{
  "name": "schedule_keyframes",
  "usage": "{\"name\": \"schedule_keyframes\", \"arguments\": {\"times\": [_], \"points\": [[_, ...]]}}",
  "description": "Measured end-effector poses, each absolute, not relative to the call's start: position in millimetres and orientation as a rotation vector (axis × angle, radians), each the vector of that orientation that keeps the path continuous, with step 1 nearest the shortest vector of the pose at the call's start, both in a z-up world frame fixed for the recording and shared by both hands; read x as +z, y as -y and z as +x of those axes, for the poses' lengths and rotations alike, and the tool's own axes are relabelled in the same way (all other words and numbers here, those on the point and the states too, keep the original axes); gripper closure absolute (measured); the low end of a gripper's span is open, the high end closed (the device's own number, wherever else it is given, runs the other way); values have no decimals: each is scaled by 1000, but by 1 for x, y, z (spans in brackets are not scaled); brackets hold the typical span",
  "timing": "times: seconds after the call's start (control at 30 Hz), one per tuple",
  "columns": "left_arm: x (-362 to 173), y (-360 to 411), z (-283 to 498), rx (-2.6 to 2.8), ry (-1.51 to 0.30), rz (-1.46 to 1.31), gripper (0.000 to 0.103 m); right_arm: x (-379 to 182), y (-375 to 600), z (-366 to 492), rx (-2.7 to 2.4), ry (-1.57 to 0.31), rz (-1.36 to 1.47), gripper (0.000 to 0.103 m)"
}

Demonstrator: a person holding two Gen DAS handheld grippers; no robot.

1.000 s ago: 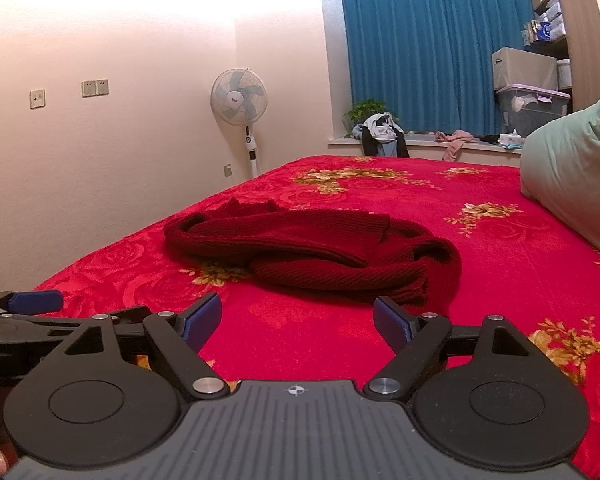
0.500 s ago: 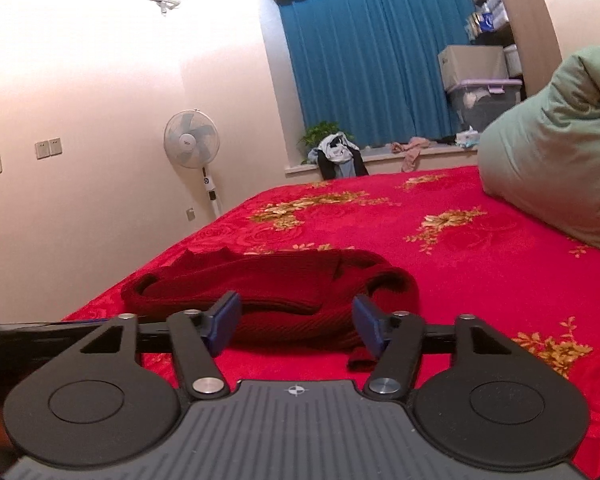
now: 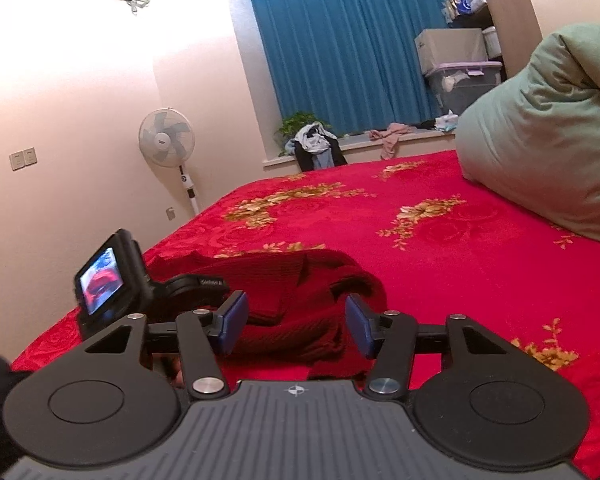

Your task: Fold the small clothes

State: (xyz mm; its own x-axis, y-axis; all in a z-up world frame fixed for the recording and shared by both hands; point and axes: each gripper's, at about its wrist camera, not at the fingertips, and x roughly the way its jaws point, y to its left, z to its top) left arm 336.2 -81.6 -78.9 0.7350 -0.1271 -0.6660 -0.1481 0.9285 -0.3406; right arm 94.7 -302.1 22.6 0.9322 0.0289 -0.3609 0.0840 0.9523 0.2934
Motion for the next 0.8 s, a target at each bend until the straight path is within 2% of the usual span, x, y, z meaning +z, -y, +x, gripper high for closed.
{"name": "schedule_keyframes", "arguments": {"times": [0.07, 0.13, 0.2, 0.27, 0.3, 0.43, 0.6, 0.73, 0.8], "points": [[-80, 79, 347, 29, -778, -353, 63, 20, 305, 97, -32, -379, 314, 47], [-73, 70, 346, -13, -790, -319, 76, 18, 305, 98, -34, -387, 312, 52], [-58, 53, 335, -81, -769, -266, 91, 16, 305, 98, -23, -399, 314, 72], [-40, 30, 314, -120, -745, -177, 92, 15, 305, 100, -10, -407, 324, 85], [-34, 16, 303, -143, -747, -152, 93, 15, 305, 99, -7, -408, 328, 86], [-17, -64, 252, -189, -751, -13, 93, 16, 300, 96, -6, -407, 322, 86], [-28, -185, 214, 3, -833, 71, 93, 11, 286, 89, 15, -428, 302, 85], [-54, -250, 204, 145, -954, -100, 91, 2, 271, 84, 39, -453, 274, 84], [-52, -259, 210, 101, -948, -198, 89, -6, 264, 85, 43, -478, 262, 78]]}}
